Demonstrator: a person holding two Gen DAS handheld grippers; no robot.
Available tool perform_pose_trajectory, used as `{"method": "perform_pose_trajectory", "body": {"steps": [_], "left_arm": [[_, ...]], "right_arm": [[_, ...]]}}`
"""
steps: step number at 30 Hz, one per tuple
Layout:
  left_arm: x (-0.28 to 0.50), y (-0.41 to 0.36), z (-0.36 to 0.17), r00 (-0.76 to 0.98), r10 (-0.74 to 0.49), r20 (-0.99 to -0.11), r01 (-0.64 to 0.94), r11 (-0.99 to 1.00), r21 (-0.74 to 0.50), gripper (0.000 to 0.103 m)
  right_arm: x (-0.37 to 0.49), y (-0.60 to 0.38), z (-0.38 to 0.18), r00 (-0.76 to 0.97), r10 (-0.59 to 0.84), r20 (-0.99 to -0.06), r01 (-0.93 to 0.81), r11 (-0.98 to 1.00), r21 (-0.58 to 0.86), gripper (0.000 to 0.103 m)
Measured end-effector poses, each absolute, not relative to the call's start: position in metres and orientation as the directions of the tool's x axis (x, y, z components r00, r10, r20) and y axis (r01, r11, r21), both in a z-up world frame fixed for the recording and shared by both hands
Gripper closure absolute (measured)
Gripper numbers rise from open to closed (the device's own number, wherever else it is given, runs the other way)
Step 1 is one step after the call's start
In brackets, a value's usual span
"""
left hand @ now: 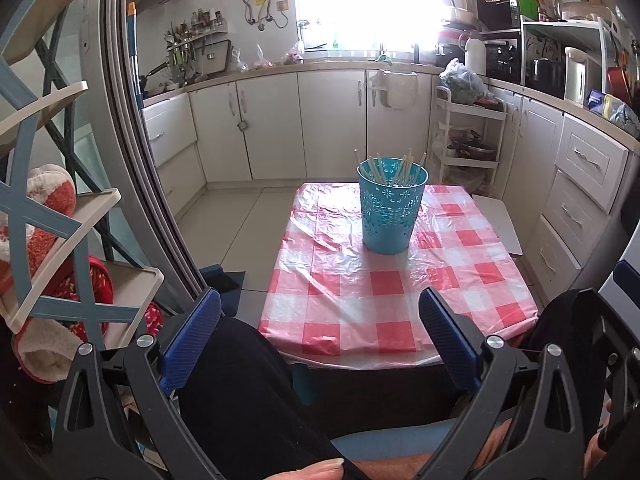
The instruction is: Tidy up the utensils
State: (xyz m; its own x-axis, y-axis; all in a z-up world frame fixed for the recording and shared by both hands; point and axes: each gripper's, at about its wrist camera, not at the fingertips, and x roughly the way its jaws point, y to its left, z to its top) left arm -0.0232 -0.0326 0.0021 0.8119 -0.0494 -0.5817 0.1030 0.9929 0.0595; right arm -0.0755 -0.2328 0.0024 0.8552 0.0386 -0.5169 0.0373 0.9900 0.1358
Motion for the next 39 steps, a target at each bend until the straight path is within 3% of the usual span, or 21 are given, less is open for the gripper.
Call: {"method": "perform_pose_trajectory", "body": {"steps": [31,39], "left_arm": [[-0.018,-0.025,-0.004,0.807,-0.018,-0.59,0.062,0.997,0.055,0.008],[-0.014,-0.012,-0.011,0.795,-0.067,-0.603,0.065,0.998,-0.026,0.008]], "right_arm": [[-0.073,-0.229,-0.007,0.82,0.058,-0.569,0.022,0.991,0.131,0.007],[-0.072,-0.228,-0.01,0.813,0.064,-0.578,0.019,0.991,0.136,0.007]]}}
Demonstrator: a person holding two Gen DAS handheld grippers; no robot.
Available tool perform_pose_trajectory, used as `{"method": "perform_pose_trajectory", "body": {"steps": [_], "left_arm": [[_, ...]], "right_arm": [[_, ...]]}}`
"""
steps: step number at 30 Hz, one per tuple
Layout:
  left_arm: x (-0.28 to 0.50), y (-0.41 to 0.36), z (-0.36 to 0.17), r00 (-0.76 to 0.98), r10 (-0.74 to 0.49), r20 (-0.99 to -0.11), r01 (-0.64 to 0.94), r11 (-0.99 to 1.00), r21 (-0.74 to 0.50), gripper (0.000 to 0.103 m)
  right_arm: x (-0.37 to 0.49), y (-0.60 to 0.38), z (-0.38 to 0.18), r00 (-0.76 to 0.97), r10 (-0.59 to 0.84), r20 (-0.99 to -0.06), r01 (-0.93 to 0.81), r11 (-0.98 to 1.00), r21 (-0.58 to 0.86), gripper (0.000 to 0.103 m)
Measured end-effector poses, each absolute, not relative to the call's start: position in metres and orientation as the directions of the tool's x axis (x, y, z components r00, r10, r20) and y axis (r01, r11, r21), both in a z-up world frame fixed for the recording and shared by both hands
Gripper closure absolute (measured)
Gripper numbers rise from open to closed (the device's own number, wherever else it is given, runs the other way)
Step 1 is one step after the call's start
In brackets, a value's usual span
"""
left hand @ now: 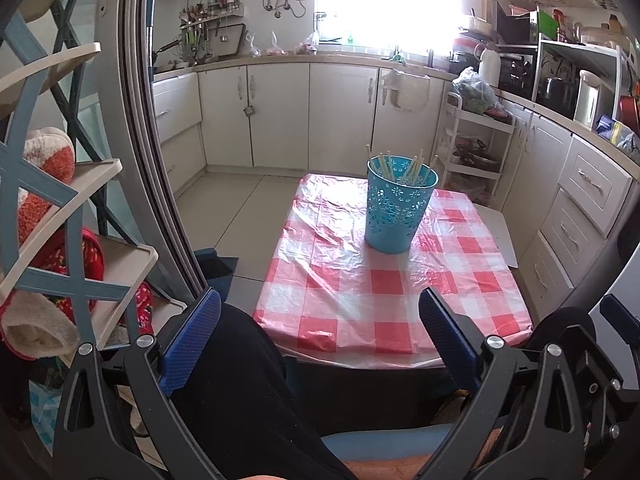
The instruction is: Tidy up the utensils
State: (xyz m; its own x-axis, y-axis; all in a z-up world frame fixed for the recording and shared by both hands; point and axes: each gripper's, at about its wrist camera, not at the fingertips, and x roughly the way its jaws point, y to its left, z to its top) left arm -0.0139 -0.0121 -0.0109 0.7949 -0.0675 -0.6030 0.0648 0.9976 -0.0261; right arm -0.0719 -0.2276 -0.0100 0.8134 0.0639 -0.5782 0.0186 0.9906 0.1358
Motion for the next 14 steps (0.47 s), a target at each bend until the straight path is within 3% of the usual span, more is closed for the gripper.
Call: {"method": "perform_pose_trajectory", "body": {"steps": [5,14], "left_arm": [[-0.016,-0.019,-0.01,0.814,-0.034,-0.58,0.061,0.998,0.027,0.008],[-0.005,-0.019,-0.024,0.764,-0.04,-0.644,0.061,0.998,0.011,0.008]], "right_arm": [[-0.071,-0.226,-0.011,0.813,0.063,-0.579,0.016,0.991,0.131,0.007],[-0.071,-0.224,-0.013,0.815,0.054,-0.577,0.018,0.993,0.117,0.007]]}}
